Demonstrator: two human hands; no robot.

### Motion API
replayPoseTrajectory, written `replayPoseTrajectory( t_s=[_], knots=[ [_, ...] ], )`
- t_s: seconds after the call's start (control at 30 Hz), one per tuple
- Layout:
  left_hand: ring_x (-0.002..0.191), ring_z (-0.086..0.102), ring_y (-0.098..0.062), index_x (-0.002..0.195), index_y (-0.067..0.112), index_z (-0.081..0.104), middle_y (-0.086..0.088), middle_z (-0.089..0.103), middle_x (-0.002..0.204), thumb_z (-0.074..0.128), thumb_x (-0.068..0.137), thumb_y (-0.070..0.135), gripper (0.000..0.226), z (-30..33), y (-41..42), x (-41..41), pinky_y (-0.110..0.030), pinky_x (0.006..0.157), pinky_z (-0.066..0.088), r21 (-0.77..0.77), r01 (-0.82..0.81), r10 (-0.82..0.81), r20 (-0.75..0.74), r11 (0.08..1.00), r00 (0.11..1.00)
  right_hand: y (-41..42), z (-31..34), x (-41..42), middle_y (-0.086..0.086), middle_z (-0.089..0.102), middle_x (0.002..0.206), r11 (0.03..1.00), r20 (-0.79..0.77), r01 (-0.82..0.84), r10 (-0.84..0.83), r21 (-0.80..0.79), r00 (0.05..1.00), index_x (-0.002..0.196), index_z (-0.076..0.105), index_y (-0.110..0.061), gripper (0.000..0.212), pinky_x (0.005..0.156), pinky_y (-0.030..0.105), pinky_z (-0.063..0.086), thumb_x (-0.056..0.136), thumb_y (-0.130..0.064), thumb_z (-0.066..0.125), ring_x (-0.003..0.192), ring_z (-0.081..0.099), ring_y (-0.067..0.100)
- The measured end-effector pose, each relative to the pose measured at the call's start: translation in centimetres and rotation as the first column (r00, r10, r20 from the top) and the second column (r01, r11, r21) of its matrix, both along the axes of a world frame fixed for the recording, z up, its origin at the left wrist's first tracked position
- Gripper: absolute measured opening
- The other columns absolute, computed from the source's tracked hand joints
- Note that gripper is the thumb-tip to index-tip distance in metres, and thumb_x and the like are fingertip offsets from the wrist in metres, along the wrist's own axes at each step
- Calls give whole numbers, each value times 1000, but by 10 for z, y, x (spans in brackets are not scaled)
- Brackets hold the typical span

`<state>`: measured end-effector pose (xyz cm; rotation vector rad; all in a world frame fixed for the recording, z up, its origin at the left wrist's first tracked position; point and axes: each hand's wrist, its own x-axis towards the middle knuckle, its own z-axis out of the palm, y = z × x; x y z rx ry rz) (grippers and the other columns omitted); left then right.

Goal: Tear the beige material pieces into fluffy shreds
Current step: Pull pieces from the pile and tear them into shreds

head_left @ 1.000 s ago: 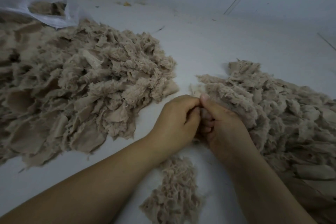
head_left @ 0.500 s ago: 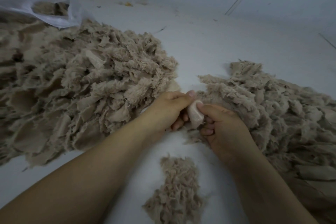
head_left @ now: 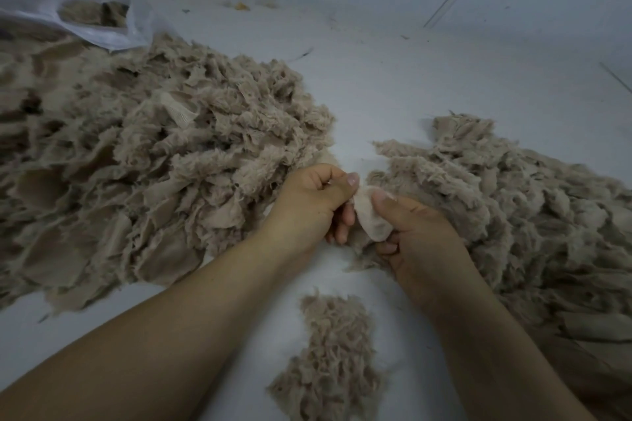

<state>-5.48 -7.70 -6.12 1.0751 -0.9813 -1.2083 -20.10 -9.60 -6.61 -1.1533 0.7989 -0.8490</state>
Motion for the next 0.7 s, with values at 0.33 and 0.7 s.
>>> replayPoseTrajectory(
  t_s=[0.33,0.7],
  knots=[
    [28,45,-10,74,1,73,-11,62,49,66,89,24,29,14,9,35,-14,32,31,195,734,-760,183,650,624,-4,1,2,-6,43,47,918,148,228,-287,324,946,53,65,-20,47,38,19,30,99,-24,56,37,33,5],
    [62,47,-23,68,-1,55,-11,49,64,75,83,8,26,-1,1,2,-36,61,39,-26,86,-72,352,996,933,-6,1,3,2,51,54,948,146,190,-232,256,962,64,74,-14,31,34,17,31,90,-26,64,40,37,6]
  ],
)
